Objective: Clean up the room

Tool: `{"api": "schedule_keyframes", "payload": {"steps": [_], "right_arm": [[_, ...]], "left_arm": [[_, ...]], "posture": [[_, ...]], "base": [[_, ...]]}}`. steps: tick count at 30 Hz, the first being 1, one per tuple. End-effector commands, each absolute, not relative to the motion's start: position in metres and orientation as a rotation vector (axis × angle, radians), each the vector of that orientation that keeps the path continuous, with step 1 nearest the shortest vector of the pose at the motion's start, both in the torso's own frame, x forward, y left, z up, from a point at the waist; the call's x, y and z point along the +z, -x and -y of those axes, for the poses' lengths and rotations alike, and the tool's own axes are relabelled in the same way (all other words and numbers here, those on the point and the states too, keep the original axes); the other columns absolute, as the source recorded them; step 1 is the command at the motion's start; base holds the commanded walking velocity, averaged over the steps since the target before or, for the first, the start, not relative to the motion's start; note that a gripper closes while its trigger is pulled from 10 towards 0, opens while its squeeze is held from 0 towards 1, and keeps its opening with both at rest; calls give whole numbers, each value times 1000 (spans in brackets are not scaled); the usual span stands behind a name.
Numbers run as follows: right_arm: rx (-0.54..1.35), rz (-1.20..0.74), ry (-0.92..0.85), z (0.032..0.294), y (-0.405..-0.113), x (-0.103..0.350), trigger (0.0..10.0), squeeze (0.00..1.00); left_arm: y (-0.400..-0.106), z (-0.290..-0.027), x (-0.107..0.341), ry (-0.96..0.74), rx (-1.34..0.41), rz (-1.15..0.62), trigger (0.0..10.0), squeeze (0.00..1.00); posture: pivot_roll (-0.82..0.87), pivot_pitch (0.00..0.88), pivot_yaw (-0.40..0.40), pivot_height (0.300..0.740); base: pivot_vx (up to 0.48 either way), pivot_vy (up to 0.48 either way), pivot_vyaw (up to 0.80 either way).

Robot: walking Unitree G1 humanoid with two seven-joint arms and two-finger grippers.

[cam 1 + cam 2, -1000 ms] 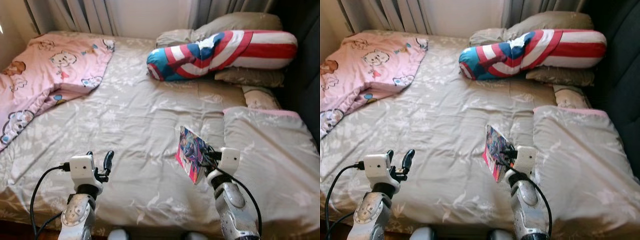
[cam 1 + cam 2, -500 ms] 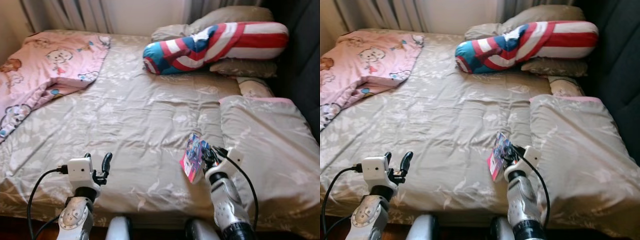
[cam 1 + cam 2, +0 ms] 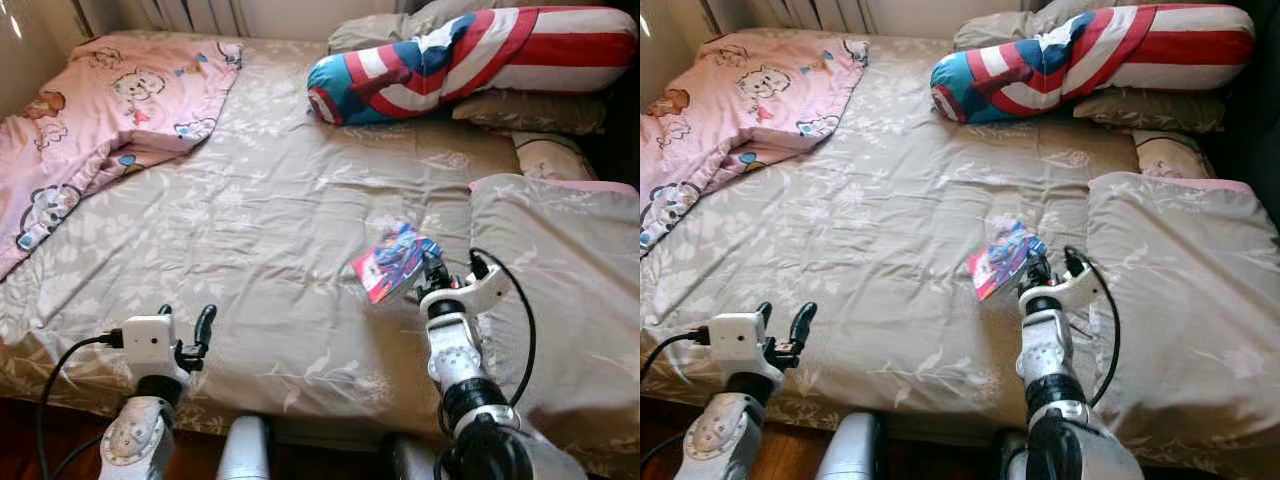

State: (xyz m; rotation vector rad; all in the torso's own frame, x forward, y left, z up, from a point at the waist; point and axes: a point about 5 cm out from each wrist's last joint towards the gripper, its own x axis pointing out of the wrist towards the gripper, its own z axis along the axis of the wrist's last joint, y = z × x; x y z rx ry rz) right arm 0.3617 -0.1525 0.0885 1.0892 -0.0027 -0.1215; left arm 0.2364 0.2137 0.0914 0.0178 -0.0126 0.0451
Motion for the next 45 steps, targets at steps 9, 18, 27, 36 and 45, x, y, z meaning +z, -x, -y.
{"api": "schedule_keyframes", "payload": {"steps": [9, 18, 27, 36, 45], "right_arm": [[-437, -177, -1209, 174, -324, 27, 10000, 0], [-612, -350, -1194, 175, -284, -16, 10000, 0], [-645, -401, -1176, 175, -276, -24, 10000, 0], [-704, -423, -1218, 174, -267, -33, 10000, 0], [-702, -444, -1226, 171, -263, -36, 10000, 898]], "left_arm": [[-222, -218, 95, -53, 33, -28, 10000, 0], [-208, -225, 101, -83, 35, -55, 10000, 0], [-196, -224, 100, -103, 24, -96, 10000, 0], [-191, -224, 101, -121, 15, -117, 10000, 0], [-189, -223, 101, -125, 12, -127, 10000, 0]], "posture": [[302, 262, 42, 652], [351, 295, 74, 652], [373, 316, 89, 652], [377, 329, 97, 652], [372, 325, 97, 652]], "base": [[0, 0, 0], [0, 0, 0], [0, 0, 0], [0, 0, 0], [0, 0, 0]]}}
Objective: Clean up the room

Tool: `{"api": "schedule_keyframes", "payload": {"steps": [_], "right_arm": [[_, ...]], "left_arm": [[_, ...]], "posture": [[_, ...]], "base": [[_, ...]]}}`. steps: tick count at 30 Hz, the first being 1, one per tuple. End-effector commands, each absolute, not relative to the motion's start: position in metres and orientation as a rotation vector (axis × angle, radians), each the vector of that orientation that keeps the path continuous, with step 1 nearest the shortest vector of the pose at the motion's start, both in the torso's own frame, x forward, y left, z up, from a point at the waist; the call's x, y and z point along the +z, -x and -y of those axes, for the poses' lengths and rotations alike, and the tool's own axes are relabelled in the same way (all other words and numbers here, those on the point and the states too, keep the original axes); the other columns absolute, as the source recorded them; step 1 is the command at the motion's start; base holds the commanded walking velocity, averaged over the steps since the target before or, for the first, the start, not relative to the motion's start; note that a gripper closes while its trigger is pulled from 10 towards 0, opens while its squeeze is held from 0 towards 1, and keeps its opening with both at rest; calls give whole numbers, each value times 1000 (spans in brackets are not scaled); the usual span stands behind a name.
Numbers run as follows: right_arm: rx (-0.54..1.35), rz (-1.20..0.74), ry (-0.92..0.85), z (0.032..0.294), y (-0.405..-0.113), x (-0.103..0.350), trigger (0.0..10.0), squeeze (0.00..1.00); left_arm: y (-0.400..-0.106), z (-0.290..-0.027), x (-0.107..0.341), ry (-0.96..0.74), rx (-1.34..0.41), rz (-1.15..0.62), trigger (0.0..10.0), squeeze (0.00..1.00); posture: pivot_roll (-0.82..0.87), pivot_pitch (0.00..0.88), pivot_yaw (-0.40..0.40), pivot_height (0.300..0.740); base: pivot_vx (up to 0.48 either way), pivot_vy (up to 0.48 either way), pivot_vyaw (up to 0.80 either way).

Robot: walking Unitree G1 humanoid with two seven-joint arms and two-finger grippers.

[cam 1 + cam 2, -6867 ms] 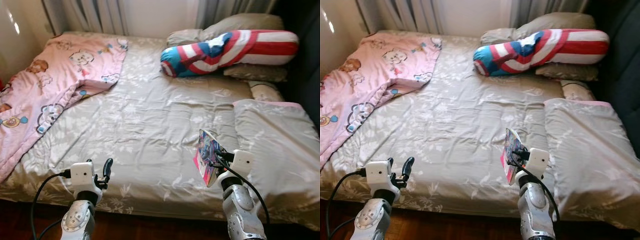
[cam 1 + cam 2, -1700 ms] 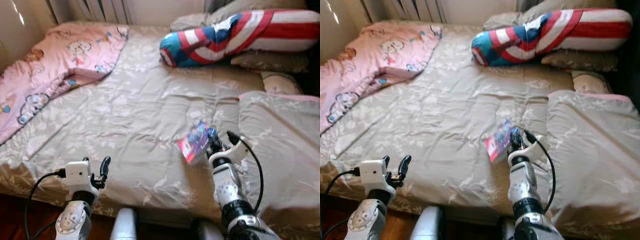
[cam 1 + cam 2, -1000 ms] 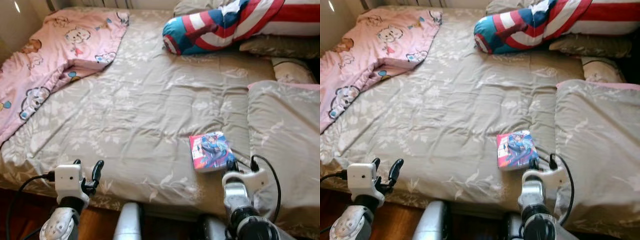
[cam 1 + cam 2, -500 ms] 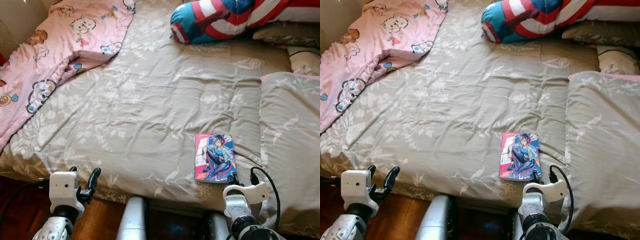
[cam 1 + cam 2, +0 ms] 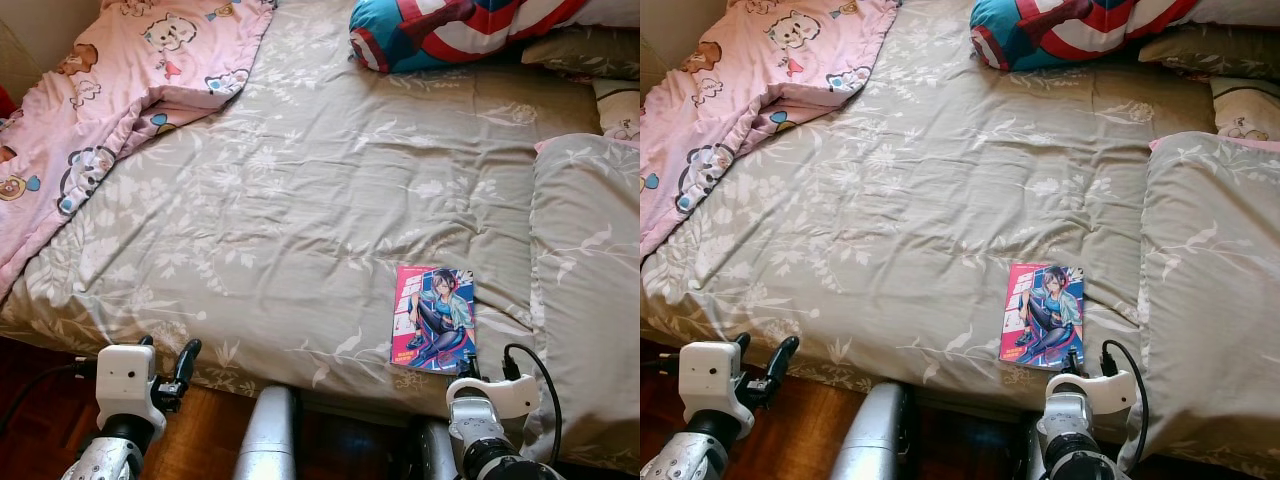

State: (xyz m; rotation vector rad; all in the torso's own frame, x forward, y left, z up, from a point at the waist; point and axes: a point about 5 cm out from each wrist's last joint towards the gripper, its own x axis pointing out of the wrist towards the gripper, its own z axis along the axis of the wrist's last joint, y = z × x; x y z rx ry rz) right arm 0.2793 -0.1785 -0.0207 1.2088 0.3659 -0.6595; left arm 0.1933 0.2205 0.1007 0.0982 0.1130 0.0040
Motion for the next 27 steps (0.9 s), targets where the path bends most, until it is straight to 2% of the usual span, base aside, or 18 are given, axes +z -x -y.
{"api": "schedule_keyframes", "payload": {"steps": [1, 2, 3, 4, 27], "right_arm": [[-697, -446, -1223, 171, -263, -36, 10000, 996], [-695, -449, -1222, 170, -263, -36, 10000, 953], [-692, -452, -1220, 170, -263, -36, 10000, 357], [-691, -455, -1218, 170, -263, -36, 10000, 0], [-728, -459, -1140, 189, -251, -43, 10000, 0]], "left_arm": [[-190, -223, 101, -125, 11, -127, 10000, 0], [-190, -223, 101, -126, 10, -127, 10000, 0], [-191, -223, 101, -127, 8, -128, 10000, 0], [-192, -223, 100, -128, 8, -128, 10000, 0], [-217, -217, 94, -105, 10, -95, 10000, 0]], "posture": [[372, 323, 97, 652], [372, 323, 96, 652], [371, 322, 96, 652], [370, 319, 94, 652], [269, 267, 53, 652]], "base": [[0, 0, 0], [0, 0, 0], [0, 0, 0], [0, 0, 0], [0, 0, 0]]}}
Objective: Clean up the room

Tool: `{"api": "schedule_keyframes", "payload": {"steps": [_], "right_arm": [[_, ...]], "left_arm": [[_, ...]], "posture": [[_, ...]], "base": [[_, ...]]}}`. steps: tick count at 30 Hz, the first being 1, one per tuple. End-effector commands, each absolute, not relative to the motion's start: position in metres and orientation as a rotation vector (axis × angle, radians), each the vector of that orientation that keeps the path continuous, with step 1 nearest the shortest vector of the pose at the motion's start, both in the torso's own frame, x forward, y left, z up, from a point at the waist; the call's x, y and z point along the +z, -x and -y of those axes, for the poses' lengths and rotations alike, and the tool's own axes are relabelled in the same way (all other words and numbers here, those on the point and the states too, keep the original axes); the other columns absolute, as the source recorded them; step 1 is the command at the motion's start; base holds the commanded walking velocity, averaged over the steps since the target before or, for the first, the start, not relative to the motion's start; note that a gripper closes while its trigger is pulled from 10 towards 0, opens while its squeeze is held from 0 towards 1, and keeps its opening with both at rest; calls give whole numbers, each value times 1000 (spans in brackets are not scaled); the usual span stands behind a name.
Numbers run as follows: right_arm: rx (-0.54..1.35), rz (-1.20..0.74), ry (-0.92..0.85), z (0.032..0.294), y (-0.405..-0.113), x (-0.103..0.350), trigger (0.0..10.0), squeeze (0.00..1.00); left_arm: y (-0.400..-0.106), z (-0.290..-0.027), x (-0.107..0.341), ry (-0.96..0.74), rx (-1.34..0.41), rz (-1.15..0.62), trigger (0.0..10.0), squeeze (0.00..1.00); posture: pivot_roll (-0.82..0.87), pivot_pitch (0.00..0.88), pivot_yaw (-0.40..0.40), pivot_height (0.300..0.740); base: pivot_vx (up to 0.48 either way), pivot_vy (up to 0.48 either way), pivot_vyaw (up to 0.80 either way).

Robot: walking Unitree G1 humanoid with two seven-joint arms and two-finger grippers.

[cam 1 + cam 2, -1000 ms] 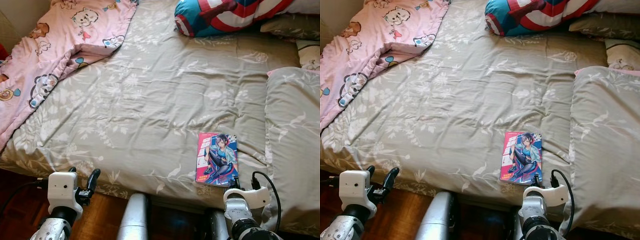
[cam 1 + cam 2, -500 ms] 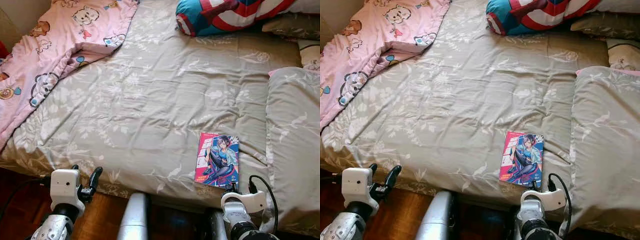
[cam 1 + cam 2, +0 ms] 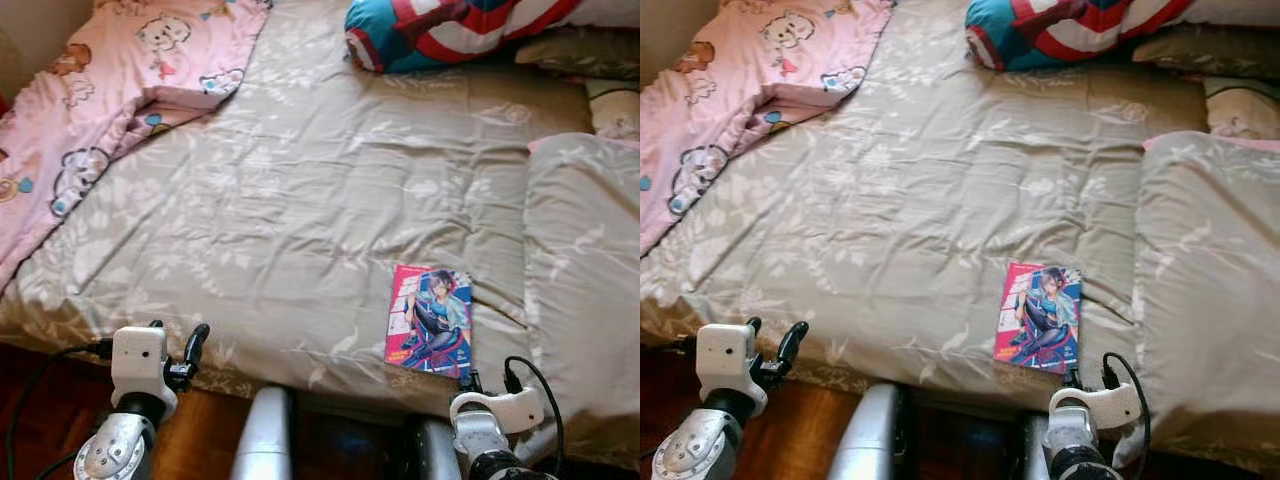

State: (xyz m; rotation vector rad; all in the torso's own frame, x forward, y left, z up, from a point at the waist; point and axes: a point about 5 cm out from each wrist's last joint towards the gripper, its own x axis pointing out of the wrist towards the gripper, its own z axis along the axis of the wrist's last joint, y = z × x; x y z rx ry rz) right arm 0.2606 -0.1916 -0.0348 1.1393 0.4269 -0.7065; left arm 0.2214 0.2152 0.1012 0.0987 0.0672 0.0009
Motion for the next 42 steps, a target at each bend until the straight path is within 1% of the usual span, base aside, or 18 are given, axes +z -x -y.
{"api": "schedule_keyframes", "payload": {"steps": [1, 4, 6, 9, 12, 13, 16, 21, 22, 24, 26, 27, 29, 35, 39, 42], "right_arm": [[-728, -457, -1138, 190, -250, -43, 10000, 0], [-696, -442, -1105, 191, -252, -41, 10000, 0], [-696, -442, -1105, 191, -252, -41, 10000, 0], [-560, -371, -931, 196, -267, -25, 10000, 0], [-533, -350, -892, 197, -270, -21, 10000, 0], [-501, -329, -856, 198, -273, -17, 10000, 0], [-332, -246, -618, 200, -284, 1, 10000, 0], [-274, -206, -545, 199, -287, 10, 10000, 0], [-217, -171, -503, 195, -291, 17, 10000, 0], [-170, -161, -485, 187, -295, 21, 10000, 0], [-157, -159, -482, 185, -297, 22, 10000, 0], [-133, -166, -462, 179, -300, 23, 10000, 0], [-128, -170, -466, 175, -301, 23, 10000, 0], [-101, -276, -409, 169, -291, 7, 10000, 0], [-144, -402, -371, 180, -269, -17, 10000, 0], [-169, -464, -349, 184, -257, -28, 10000, 0]], "left_arm": [[-220, -217, 94, -103, 9, -91, 10000, 0], [-228, -215, 93, -94, 9, -76, 10000, 0], [-228, -215, 93, -94, 9, -76, 10000, 0], [-237, -211, 91, -64, 18, -59, 10000, 0], [-239, -210, 90, -55, 23, -56, 10000, 0], [-240, -210, 88, -40, 31, -54, 10000, 0], [-246, -205, 82, 13, 54, -52, 10000, 0], [-248, -202, 78, 31, 60, -52, 10000, 0], [-248, -201, 73, 55, 74, -58, 10000, 0], [-249, -201, 68, 75, 91, -67, 10000, 0], [-249, -201, 67, 82, 98, -70, 10000, 0], [-250, -201, 65, 90, 107, -73, 10000, 0], [-250, -202, 63, 94, 112, -78, 10000, 0], [-245, -211, 42, 96, 145, -144, 10000, 0], [-237, -219, 19, 96, 159, -229, 10000, 0], [-234, -222, 9, 83, 153, -273, 10000, 0]], "posture": [[248, 258, 46, 652], [222, 241, 34, 652], [222, 241, 34, 652], [180, 216, 10, 652], [180, 216, 10, 652], [147, 204, -7, 652], [120, 190, -29, 652], [112, 175, -44, 652], [110, 164, -51, 652], [108, 156, -59, 652], [109, 149, -63, 652], [115, 144, -66, 652], [119, 138, -68, 662], [119, 122, -67, 697], [119, 98, -57, 732], [119, 85, -50, 740]], "base": [[0, 0, 0], [0, 0, 0], [0, 0, 0], [0, 0, 0], [0, 0, 0], [0, 0, 0], [0, 0, 0], [0, 0, 0], [0, 0, 0], [0, 0, 0], [0, 0, 0], [0, 0, 0], [0, 0, 0], [0, 0, 0], [0, 0, 0], [0, 0, 0]]}}
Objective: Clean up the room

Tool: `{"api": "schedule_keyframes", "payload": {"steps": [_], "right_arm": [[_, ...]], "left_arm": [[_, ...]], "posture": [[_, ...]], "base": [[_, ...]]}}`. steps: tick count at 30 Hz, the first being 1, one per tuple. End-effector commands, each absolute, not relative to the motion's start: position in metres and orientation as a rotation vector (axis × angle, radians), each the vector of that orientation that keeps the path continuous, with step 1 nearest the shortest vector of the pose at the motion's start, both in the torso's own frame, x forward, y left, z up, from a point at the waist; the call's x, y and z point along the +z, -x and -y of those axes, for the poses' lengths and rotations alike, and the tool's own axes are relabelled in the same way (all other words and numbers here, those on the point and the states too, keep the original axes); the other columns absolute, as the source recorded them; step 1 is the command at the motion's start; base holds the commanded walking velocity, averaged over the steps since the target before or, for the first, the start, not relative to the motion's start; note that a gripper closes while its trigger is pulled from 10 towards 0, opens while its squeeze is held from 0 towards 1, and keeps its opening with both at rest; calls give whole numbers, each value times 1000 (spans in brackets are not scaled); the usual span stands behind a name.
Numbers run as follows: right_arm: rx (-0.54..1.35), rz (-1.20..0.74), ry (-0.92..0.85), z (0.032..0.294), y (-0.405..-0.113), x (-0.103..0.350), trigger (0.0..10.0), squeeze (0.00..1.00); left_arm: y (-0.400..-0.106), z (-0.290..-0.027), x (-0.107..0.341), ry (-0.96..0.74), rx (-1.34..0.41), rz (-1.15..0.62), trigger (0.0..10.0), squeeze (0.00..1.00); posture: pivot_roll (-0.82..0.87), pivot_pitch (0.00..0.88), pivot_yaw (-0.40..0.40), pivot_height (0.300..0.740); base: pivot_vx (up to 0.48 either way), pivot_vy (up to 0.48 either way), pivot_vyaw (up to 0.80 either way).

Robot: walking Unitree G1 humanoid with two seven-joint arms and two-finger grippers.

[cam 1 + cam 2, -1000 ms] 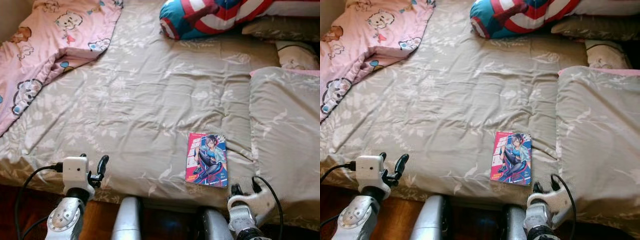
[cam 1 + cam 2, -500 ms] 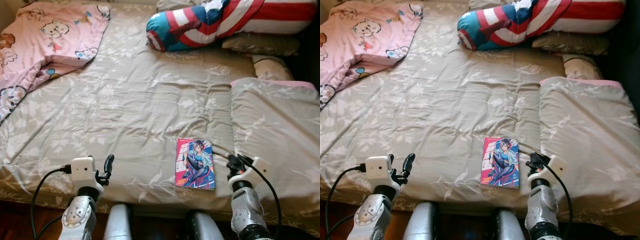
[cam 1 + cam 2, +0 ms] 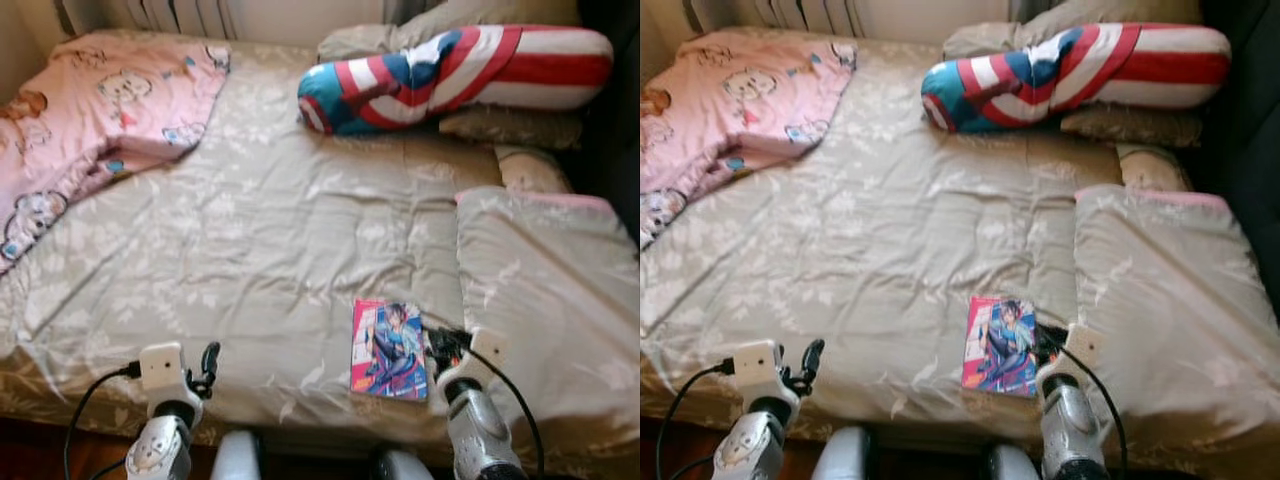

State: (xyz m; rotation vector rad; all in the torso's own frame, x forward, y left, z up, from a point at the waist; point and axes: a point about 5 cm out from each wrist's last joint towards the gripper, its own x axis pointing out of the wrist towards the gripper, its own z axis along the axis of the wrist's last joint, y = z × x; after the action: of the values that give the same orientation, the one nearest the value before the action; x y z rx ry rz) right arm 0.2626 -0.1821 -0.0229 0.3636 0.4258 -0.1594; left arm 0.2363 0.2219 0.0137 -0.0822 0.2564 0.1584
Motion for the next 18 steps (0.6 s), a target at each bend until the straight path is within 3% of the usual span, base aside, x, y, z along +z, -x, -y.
{"api": "schedule_keyframes", "payload": {"steps": [1, 8, 11, 18], "right_arm": [[-180, -486, -347, 186, -253, -32, 10000, 0], [-281, -652, -373, 194, -225, -56, 10000, 0], [-291, -767, -348, 192, -204, -71, 10000, 0], [-298, -858, -329, 190, -185, -82, 10000, 0]], "left_arm": [[-233, -223, 6, 80, 151, -285, 10000, 0], [-225, -222, -24, 74, 97, -453, 10000, 0], [-212, -221, -46, 55, 71, -613, 10000, 0], [-190, -223, -68, 39, 81, -781, 10000, 0]], "posture": [[119, 85, -50, 740], [120, 61, -30, 740], [117, 46, -21, 740], [101, 35, -13, 740]], "base": [[0, 0, 0], [0, 0, 0], [0, 0, 0], [0, 0, 0]]}}
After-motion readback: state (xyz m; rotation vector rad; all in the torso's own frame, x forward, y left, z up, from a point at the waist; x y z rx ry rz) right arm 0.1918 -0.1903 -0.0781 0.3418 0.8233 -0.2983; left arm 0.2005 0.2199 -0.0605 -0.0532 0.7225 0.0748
